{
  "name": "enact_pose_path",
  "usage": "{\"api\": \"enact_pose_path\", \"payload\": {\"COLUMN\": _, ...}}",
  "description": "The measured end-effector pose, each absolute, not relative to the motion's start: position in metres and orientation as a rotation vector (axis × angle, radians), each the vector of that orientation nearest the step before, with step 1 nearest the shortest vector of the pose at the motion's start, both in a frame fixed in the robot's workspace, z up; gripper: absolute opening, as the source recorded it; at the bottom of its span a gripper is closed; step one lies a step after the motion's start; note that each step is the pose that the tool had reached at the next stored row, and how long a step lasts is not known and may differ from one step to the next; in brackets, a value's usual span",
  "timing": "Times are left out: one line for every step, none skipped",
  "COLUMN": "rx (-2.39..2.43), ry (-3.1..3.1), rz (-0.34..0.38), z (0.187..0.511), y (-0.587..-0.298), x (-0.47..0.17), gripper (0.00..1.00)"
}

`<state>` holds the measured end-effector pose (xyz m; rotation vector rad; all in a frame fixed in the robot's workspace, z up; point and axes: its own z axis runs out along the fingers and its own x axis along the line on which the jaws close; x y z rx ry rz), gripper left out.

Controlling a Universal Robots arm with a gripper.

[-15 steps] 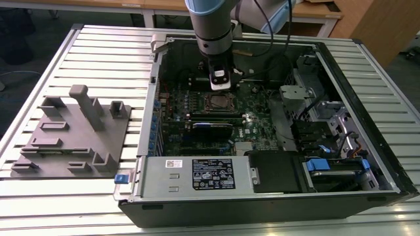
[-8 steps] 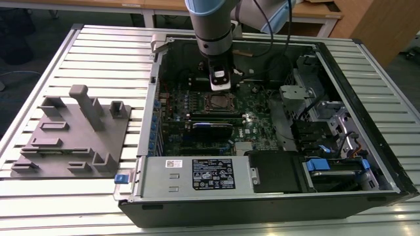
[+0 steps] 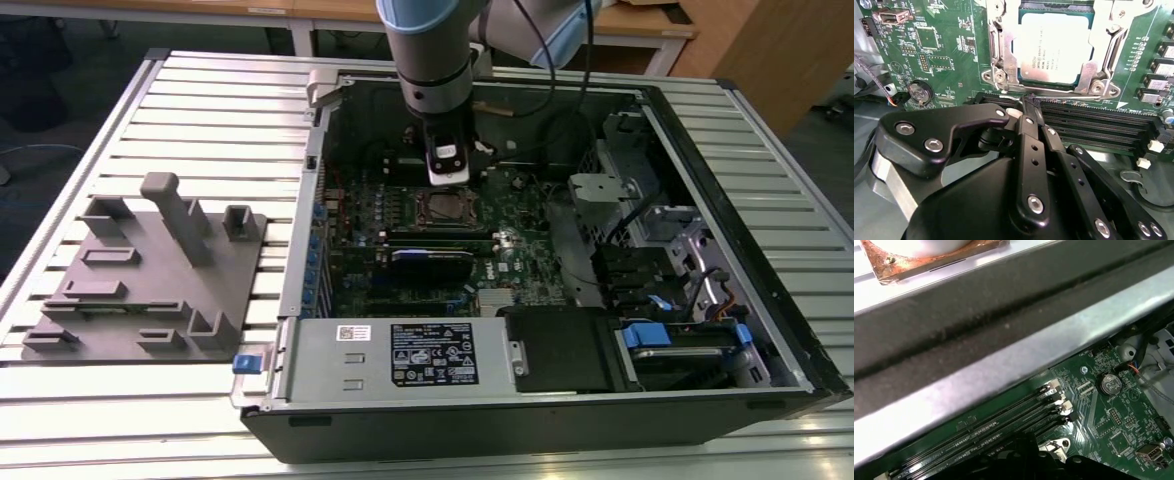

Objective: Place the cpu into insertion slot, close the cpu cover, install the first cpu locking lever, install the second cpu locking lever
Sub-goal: 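Install the first cpu locking lever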

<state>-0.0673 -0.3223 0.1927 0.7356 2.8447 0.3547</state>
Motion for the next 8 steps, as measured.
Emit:
{"api": "enact_pose_path", "payload": {"rx": 0.735, "ry": 2.845, "rz": 0.354, "z": 0.1926, "y": -0.3225, "x": -0.0672, "gripper": 0.11}}
{"api": "enact_pose_path", "payload": {"rx": 0.735, "ry": 2.845, "rz": 0.354, "z": 0.1925, "y": -0.3226, "x": -0.0672, "gripper": 0.11}}
{"api": "enact_pose_path", "payload": {"rx": 0.735, "ry": 2.845, "rz": 0.354, "z": 0.1925, "y": -0.3227, "x": -0.0671, "gripper": 0.11}}
{"api": "enact_pose_path", "payload": {"rx": 0.735, "ry": 2.845, "rz": 0.353, "z": 0.1924, "y": -0.3229, "x": -0.0670, "gripper": 0.11}}
{"api": "enact_pose_path", "payload": {"rx": 0.735, "ry": 2.845, "rz": 0.353, "z": 0.1924, "y": -0.3232, "x": -0.0669, "gripper": 0.11}}
{"api": "enact_pose_path", "payload": {"rx": 0.735, "ry": 2.845, "rz": 0.353, "z": 0.1924, "y": -0.3237, "x": -0.0668, "gripper": 0.11}}
{"api": "enact_pose_path", "payload": {"rx": 0.735, "ry": 2.845, "rz": 0.352, "z": 0.1924, "y": -0.3242, "x": -0.0667, "gripper": 0.11}}
{"api": "enact_pose_path", "payload": {"rx": 0.735, "ry": 2.845, "rz": 0.352, "z": 0.1924, "y": -0.3249, "x": -0.0665, "gripper": 0.11}}
